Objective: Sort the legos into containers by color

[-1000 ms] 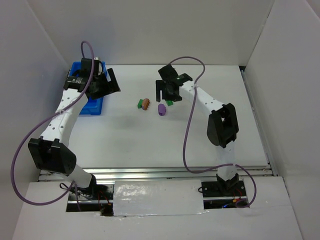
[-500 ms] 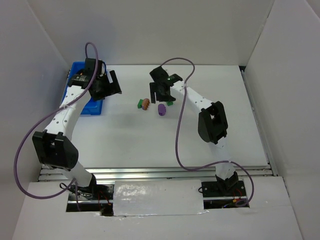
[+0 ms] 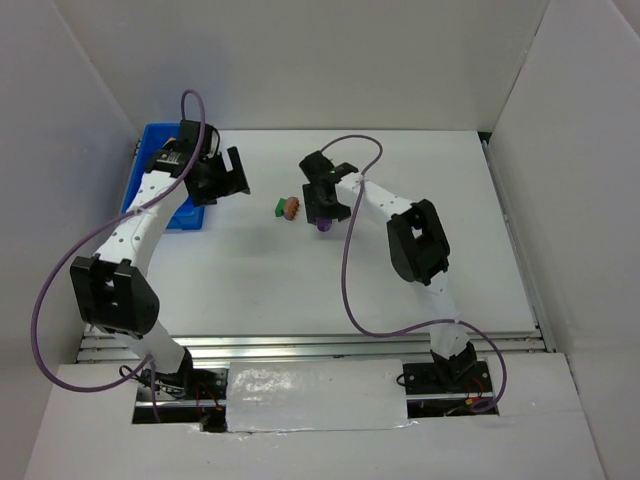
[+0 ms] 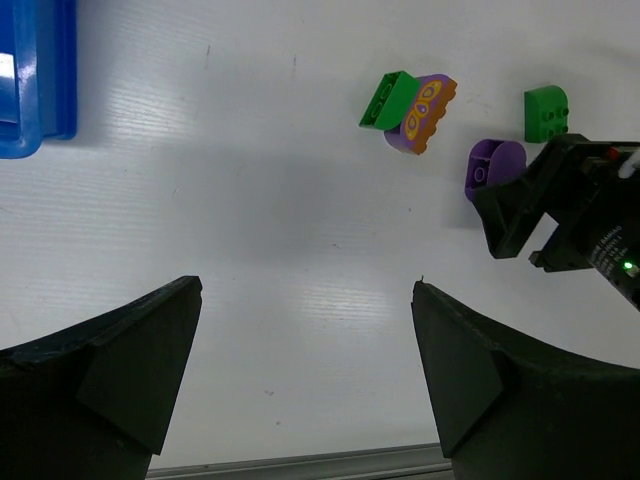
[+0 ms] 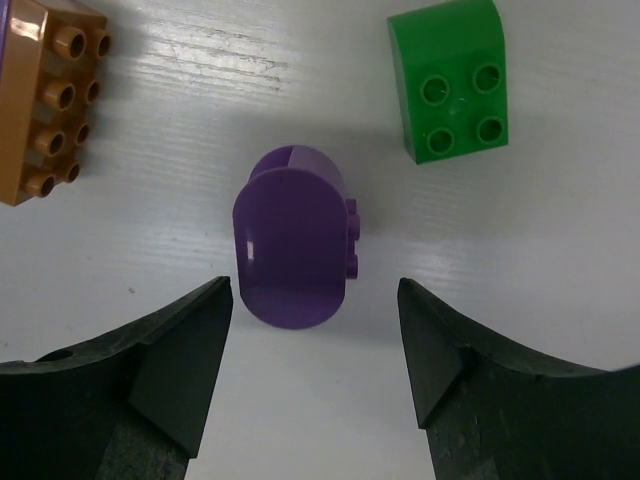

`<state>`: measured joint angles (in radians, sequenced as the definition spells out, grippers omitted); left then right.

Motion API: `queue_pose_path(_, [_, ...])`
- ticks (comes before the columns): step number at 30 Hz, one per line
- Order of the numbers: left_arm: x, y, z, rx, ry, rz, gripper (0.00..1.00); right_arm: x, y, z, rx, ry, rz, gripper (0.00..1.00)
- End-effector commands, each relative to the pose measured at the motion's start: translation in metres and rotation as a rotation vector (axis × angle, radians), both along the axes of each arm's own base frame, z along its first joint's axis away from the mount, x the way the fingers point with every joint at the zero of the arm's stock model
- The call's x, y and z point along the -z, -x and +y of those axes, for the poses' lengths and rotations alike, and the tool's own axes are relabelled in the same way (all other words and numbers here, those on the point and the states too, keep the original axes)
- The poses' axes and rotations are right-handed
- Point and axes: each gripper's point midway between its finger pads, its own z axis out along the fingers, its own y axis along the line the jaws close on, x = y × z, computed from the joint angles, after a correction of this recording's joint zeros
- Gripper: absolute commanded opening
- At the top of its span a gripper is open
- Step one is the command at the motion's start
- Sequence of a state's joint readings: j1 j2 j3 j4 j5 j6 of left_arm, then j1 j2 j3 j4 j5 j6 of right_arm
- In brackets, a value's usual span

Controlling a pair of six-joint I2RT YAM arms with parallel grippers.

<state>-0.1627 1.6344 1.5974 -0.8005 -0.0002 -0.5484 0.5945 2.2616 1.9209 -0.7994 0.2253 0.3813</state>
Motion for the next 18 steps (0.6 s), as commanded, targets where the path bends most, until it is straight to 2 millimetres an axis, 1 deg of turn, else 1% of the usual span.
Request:
queue_pose_path(1, [-0.012, 0.002, -0.006, 0.041, 0.009, -0.041, 0.99, 0.008, -0.015, 0.006, -0.02, -0.022, -0.034, 0.74])
queue_pose_path(5, [-0.014, 0.004, -0.01, 0.055, 0.007, -0.04, 0.99, 0.008, -0.028, 0.011, -0.046, -0.044, -0.053, 0.74])
queue_pose_path(9, [-0.012, 0.006, -0.011, 0.057, -0.005, -0.035, 0.99, 0.013, -0.031, 0.016, -0.074, -0.067, -0.037, 0.73])
queue_pose_path(11, [-0.009, 0.006, -0.01, 0.054, -0.005, -0.03, 0.99, 0.018, -0.033, 0.016, -0.076, -0.076, -0.024, 0.69])
queue_pose_path(14, [-0.006, 0.007, -0.013, 0.064, 0.005, -0.013, 1.0, 0.018, -0.033, 0.017, -0.088, -0.082, -0.026, 0.44])
queue_pose_path(15, [-0.006, 0.006, -0.015, 0.07, 0.013, -0.008, 0.99, 0.016, -0.033, 0.019, -0.097, -0.088, -0.029, 0.28])
queue_pose_path(16, [-0.006, 0.007, -0.019, 0.083, 0.026, -0.005, 0.99, 0.011, -0.035, 0.019, -0.101, -0.096, -0.043, 0.23])
queue_pose_path(18, [-0.009, 0.003, -0.023, 0.093, 0.042, -0.008, 0.99, 0.004, -0.034, 0.022, -0.115, -0.112, -0.045, 0.14])
